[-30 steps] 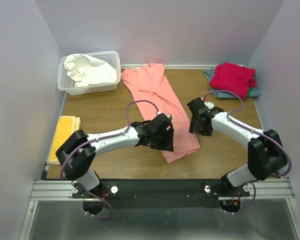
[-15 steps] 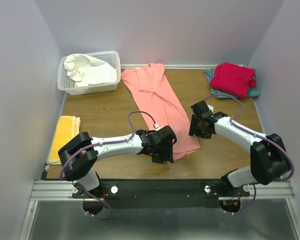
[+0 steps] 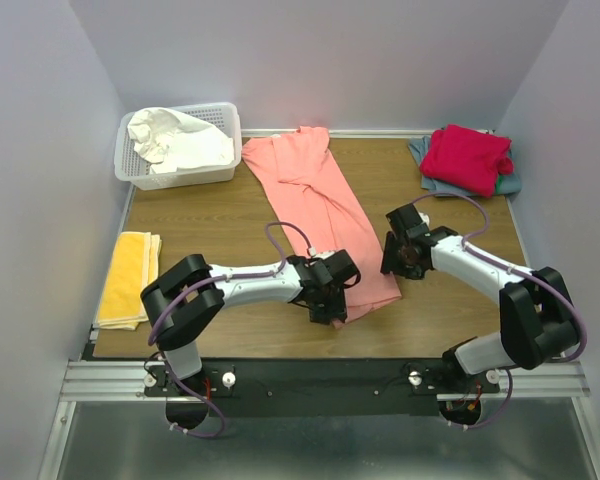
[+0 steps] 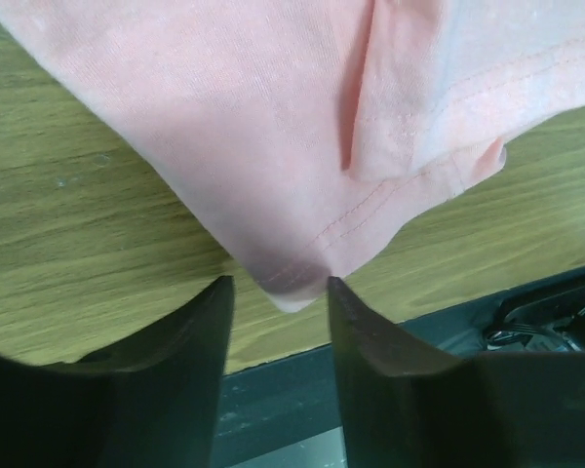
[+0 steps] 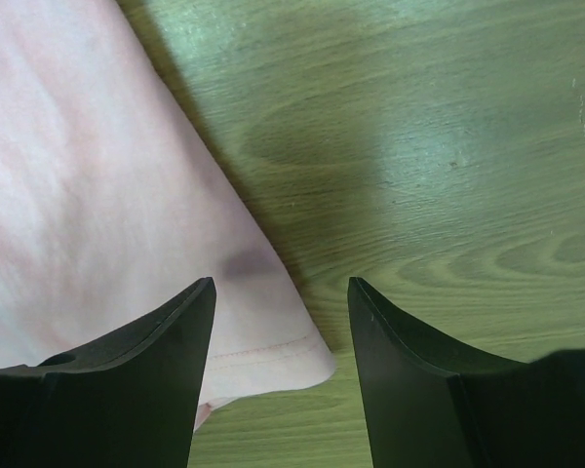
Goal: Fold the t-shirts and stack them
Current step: Fold the tshirt
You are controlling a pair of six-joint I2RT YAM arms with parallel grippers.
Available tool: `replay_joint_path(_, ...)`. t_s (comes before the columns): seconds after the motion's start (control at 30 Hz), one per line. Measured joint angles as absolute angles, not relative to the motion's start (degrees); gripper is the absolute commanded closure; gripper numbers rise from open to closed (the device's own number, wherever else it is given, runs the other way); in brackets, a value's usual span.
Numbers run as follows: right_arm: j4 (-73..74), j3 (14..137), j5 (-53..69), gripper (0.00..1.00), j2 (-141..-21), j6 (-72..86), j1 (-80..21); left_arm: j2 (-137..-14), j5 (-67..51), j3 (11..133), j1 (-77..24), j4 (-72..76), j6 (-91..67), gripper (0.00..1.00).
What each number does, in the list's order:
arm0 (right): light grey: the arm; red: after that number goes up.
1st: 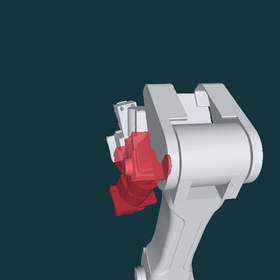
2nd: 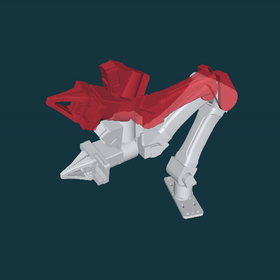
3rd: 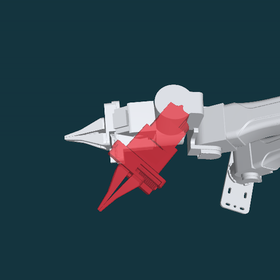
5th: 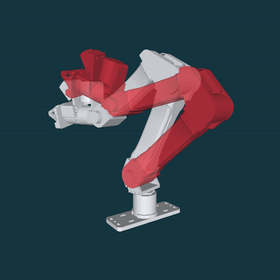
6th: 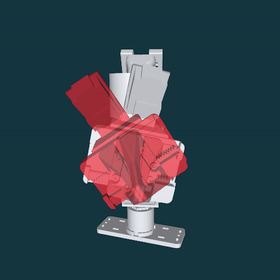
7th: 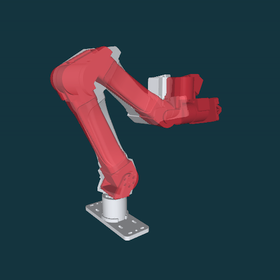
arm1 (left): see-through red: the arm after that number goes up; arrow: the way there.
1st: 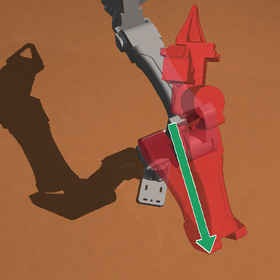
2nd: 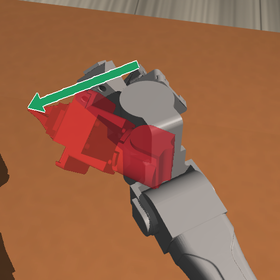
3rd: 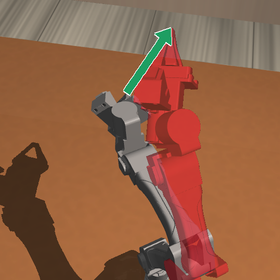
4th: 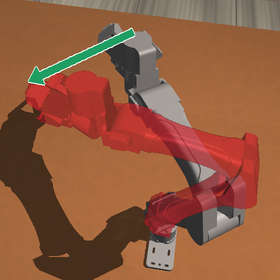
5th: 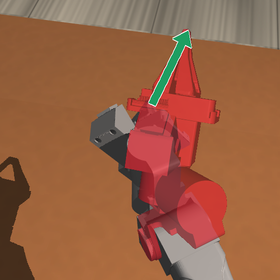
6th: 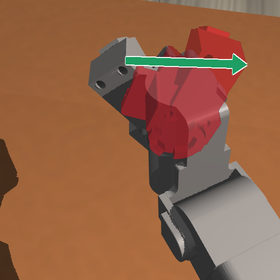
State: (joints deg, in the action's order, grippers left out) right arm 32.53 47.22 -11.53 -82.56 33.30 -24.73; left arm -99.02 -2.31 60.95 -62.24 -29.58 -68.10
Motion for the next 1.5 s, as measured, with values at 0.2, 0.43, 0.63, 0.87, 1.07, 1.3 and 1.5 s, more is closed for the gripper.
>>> replay_joint_path(0.2,32.29,46.26,-10.83,0.36,-82.39,32.88,-24.36,-99.04,-2.13,60.42,-61.54,-29.26,-69.3,0.8)
replay_joint_path(0.43,31.7,46.15,-9.8,0.36,-81.47,32.88,-24.32,-99.74,-2.13,59.51,-60.97,-28.97,-69.65,1.0)
replay_joint_path(0.63,31.55,46.11,-9.32,0.36,-78.91,32.91,-24.29,-99.31,-2.2,58.28,-60.97,-27.9,-69.76,1.0)
replay_joint_path(0.87,31.59,46.11,-8.14,0.36,-77.58,32.93,-24.29,-89.01,-2.15,47.05,-61.58,-28.23,-72.44,1.0)
replay_joint_path(1.07,31.7,46.41,-7.55,0.36,-78.26,32.91,-24.27,-81.23,-2.24,40.14,-63.33,-31.68,-76.4,1.0)
replay_joint_path(1.3,31.48,51.31,-6.79,0.39,-84.49,31.92,-24.27,-74.85,-2.35,35.94,-63.92,-36.34,-80.36,1.0)
replay_joint_path(1.5,29.91,61.06,-5.87,0.44,-93.12,31.38,-24.27,-71.13,-2.33,33.89,-63.99,-40.07,-83.33,1.0)
